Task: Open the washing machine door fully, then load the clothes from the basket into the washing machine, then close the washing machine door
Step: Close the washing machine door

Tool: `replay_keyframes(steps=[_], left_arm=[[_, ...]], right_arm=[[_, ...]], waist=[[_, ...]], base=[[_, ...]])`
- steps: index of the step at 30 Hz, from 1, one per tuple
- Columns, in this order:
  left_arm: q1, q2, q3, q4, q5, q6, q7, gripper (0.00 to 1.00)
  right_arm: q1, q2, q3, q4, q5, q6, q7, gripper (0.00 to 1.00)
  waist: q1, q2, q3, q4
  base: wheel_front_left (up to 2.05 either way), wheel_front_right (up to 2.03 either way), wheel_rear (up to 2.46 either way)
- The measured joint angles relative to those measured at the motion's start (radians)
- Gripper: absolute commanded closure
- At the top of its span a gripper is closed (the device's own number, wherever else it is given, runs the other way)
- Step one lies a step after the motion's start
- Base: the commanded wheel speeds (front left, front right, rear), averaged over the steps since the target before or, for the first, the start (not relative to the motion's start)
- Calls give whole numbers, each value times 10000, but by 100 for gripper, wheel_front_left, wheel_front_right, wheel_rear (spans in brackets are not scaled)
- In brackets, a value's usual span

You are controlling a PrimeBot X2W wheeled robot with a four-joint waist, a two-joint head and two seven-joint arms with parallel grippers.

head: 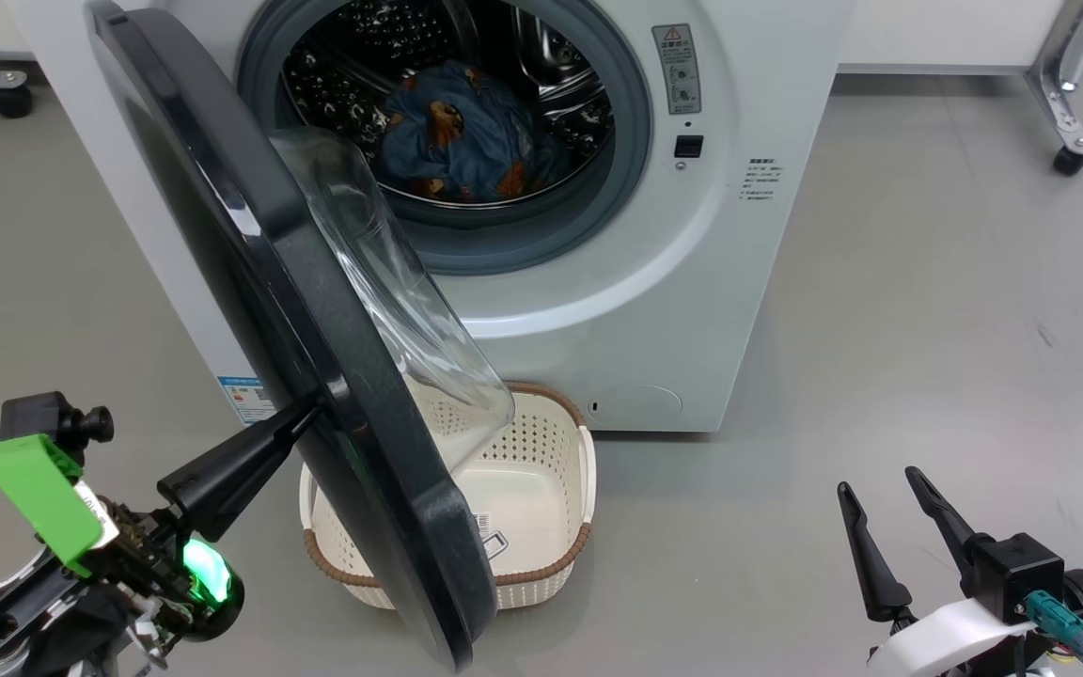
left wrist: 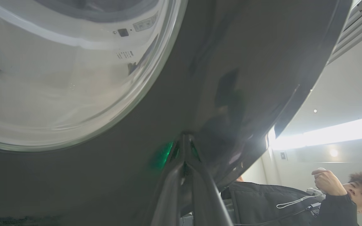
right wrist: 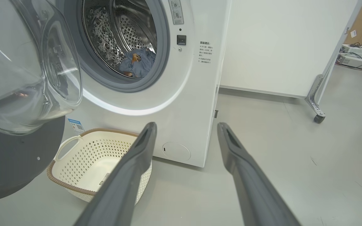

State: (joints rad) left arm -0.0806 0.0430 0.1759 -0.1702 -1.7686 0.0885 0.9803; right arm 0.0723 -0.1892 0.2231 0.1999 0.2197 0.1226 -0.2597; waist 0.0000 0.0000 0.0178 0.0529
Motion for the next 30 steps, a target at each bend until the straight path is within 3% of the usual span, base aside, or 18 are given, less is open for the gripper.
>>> replay_keyframes(steps=[13, 30], left_arm=[[-213, 0, -663, 414, 244, -192, -936, 100], [-1149, -13, -1829, 1528, 48, -803, -1998, 100]], right_arm=[[6, -13, 19, 0, 0, 0, 0, 0], [20, -44, -23, -6, 0, 0, 0, 0]], waist=[[0, 0, -57, -552], [0, 0, -35, -866]], base=[[0, 0, 0], [0, 0, 0]])
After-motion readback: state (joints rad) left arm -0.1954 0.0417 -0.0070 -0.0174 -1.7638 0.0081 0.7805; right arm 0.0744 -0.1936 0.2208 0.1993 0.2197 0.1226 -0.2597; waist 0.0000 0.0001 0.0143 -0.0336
